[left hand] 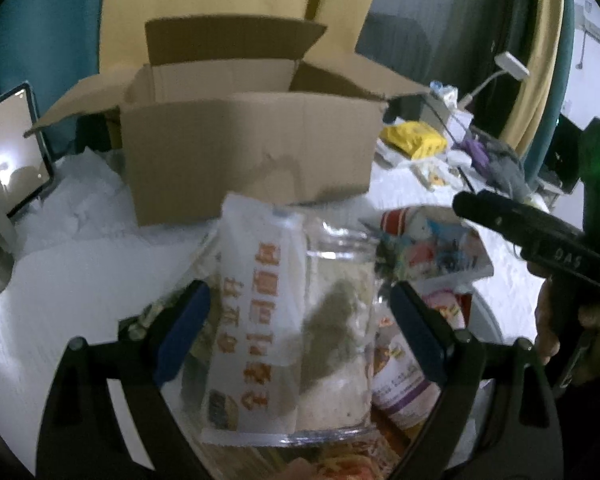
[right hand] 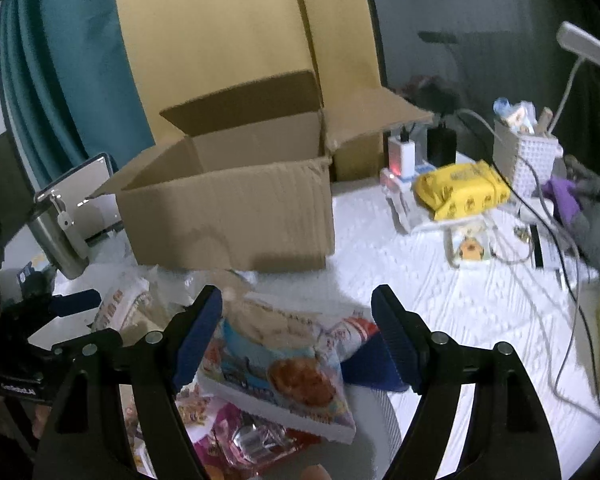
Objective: Organize snacks
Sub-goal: 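Lift both held snack packs and carry them over the cardboard box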
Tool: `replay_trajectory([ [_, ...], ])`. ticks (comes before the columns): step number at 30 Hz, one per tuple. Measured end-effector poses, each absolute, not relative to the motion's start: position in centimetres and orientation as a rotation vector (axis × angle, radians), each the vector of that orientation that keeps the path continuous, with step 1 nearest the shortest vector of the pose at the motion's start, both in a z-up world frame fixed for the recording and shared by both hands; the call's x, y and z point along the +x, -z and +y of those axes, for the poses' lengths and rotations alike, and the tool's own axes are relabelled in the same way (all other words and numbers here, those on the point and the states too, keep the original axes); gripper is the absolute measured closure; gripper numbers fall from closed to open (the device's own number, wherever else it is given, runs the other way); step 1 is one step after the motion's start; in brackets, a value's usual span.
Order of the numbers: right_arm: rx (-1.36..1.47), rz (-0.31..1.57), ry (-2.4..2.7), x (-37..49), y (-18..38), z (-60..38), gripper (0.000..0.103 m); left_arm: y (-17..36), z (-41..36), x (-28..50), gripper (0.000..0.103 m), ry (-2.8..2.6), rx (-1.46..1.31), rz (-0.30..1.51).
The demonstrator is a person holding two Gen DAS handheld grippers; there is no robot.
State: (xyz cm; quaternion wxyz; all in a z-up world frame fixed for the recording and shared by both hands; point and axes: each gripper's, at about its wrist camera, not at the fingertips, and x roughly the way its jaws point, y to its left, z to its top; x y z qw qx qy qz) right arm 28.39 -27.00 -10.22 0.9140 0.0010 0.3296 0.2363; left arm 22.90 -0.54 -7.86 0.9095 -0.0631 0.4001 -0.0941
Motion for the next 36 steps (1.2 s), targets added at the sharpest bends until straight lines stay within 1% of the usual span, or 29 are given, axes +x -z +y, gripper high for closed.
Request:
replay_trajectory([
  [11,0.046,0.761,-0.496,28.5,12.2,-26.7,0.018,10.0,-2.6,23.1,0.011,0.201,-0.048,0.920],
  [17,-0.006,0.793,-0.496,28.8,13.4,-25.5,0.018,10.2,-3.6,23.1,0.011,0.195,0.015,0.923],
  [23,-0.024,0.782,-0.502,28.6,13.6,-25.5,0.018,10.4,-4.1,23.0,0.011,0.197,0.053,0.915],
  [25,-0.018,0.784,-0.504,28.6,13.6,-25.6,0.021,10.4,-4.2,22.9,0.012,0.205,0.060,0.912],
  [27,-0.016,0.786,-0.506,28.5,13.6,-25.7,0.025,10.3,-4.2,22.7,0.022,0.211,0.061,0.904],
  [28,-0.015,0.787,-0.510,28.5,13.6,-25.8,0.027,10.2,-4.2,22.6,0.023,0.215,0.053,0.899],
  [30,-0.015,0.784,-0.518,28.3,13.4,-25.9,0.032,10.1,-4.1,22.4,0.030,0.215,0.038,0.892],
  [32,-0.016,0.778,-0.522,28.1,13.2,-25.8,0.038,10.0,-4.0,22.3,0.032,0.212,0.027,0.884],
  [35,-0.014,0.759,-0.533,27.7,12.6,-25.9,0.044,9.7,-3.9,22.0,0.034,0.210,0.011,0.873],
  [36,-0.013,0.751,-0.535,27.6,12.4,-26.0,0.045,9.5,-3.9,21.9,0.034,0.212,0.005,0.867],
])
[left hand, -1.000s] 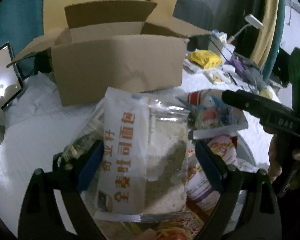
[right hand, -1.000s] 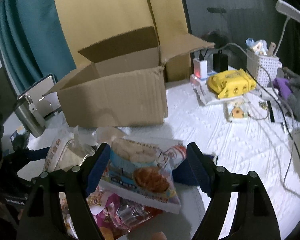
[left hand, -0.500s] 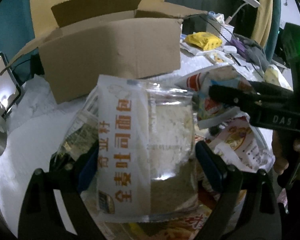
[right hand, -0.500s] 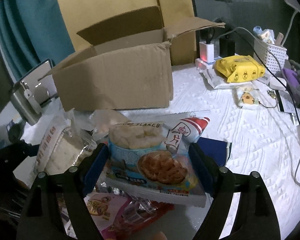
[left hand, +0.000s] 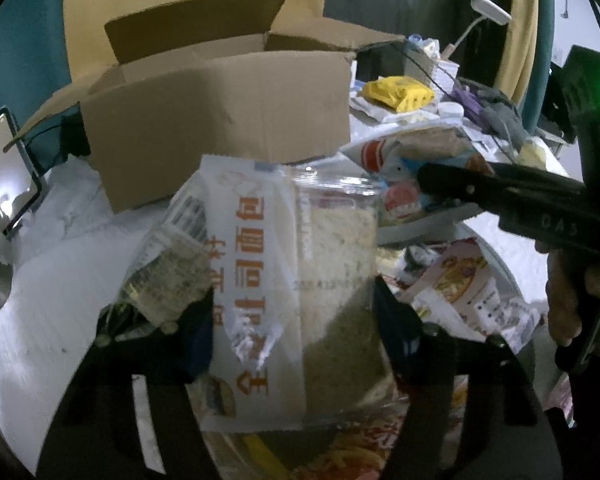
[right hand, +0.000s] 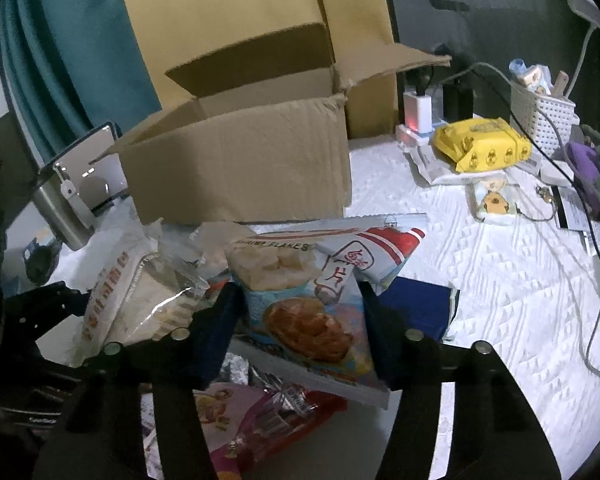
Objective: Organize snacks
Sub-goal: 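Lift both held snack packs and carry them over the cardboard box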
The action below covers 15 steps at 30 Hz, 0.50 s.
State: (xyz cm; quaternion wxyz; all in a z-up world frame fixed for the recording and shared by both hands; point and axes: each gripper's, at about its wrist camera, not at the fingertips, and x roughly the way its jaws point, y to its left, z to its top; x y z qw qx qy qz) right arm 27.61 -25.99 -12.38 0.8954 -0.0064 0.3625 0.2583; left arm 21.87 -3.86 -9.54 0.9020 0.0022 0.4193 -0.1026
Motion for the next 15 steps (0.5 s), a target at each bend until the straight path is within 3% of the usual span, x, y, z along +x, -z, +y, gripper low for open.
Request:
replay_trajectory([
  [15,-0.007,0.680,-0.540,26.8,9.6,-26.6,0.046,6.6,-3.3,20.9,0.034,0.211,-0.012,0.787],
])
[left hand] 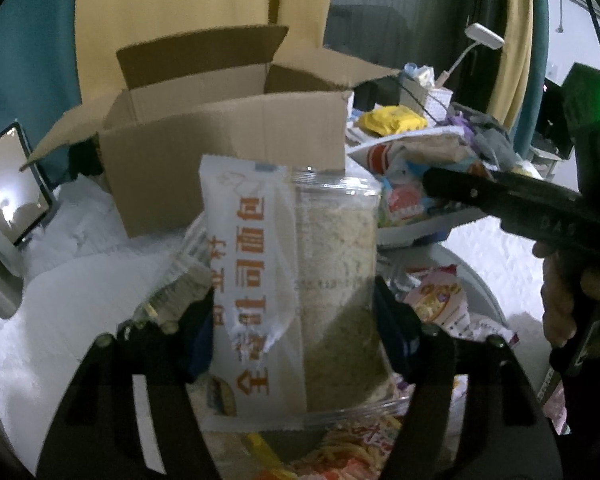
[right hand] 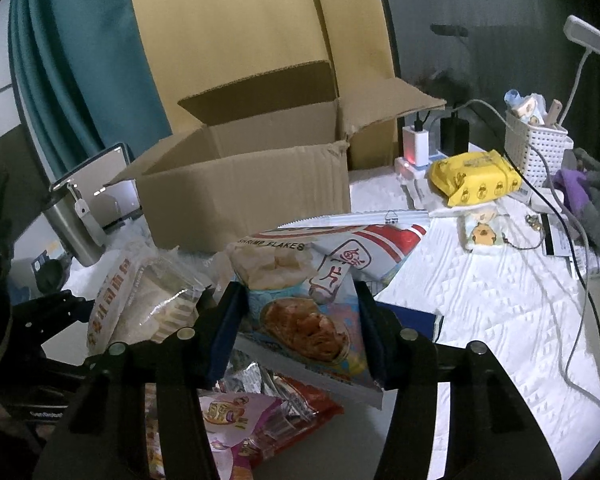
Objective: Organize snacks
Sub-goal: 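Lift both held snack packs and carry them over the cardboard box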
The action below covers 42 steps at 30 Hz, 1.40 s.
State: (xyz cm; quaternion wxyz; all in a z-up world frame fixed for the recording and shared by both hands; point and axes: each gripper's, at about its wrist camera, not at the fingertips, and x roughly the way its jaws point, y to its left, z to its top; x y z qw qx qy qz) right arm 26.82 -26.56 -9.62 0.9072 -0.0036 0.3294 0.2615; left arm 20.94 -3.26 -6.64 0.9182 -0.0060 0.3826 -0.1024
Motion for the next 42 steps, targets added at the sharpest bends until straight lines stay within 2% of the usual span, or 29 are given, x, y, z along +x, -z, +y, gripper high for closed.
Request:
replay_trajectory([
  [16,-0.025,0.605,-0.549,26.9,6.4,-26.0,0.046,3.0,-0.8,21.6,0.034,0.172,-0.028,0.695],
  [42,-0.049,0.526,-0.575,30.7,2.8,-22.9,0.046,0.1,2.8,25.9,0.034,0.115,-0.043,0.582],
])
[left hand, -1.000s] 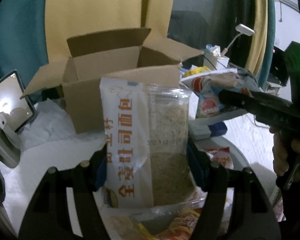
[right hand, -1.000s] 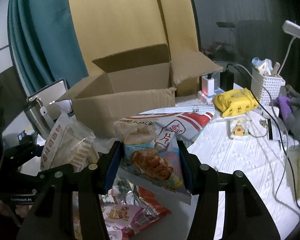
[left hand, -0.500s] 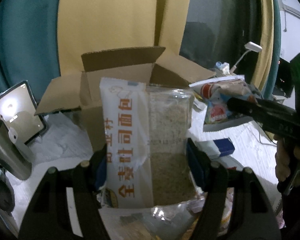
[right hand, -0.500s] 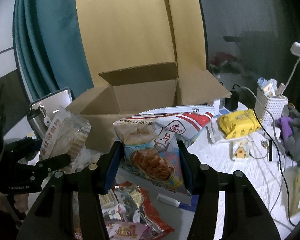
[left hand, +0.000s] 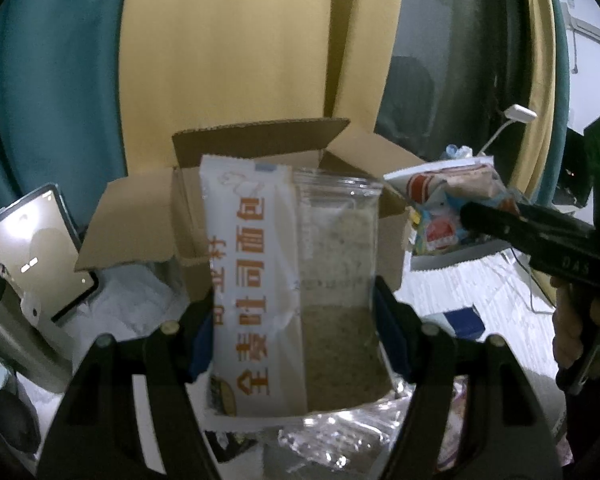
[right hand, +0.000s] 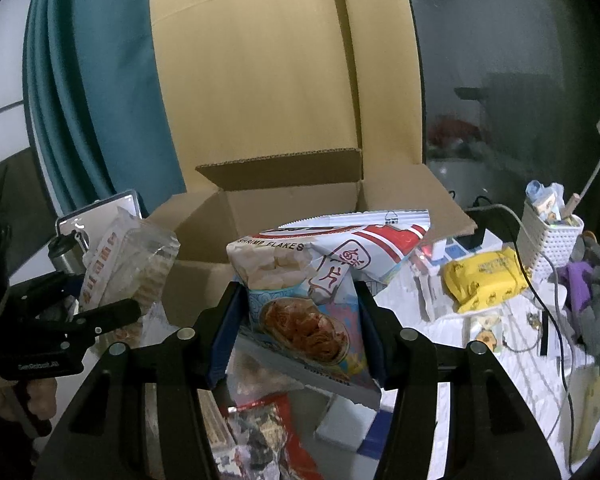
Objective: Organize snacks
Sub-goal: 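Lift both held snack packs and carry them over the cardboard box, then lower both packs into the box and open both grippers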
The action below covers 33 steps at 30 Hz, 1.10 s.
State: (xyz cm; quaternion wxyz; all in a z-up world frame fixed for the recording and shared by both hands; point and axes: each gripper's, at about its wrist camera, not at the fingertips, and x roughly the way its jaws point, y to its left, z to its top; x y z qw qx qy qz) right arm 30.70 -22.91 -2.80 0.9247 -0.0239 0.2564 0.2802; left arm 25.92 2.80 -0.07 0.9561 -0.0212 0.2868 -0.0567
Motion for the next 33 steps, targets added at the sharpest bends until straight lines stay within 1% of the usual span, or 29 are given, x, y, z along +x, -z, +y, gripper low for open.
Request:
replay_trajectory([
  [22,-0.066,0.496,-0.560,37.0,1.9,-20.3,0.046,-0.9,5.7,33.2,0.034,0.102,-0.056,0.556],
  [33,-0.051,0.539,-0.575,41.8,2.5,-18.5,0.045,0.7,8.2,38.7,0.034,0.095,-0.155,0.606],
])
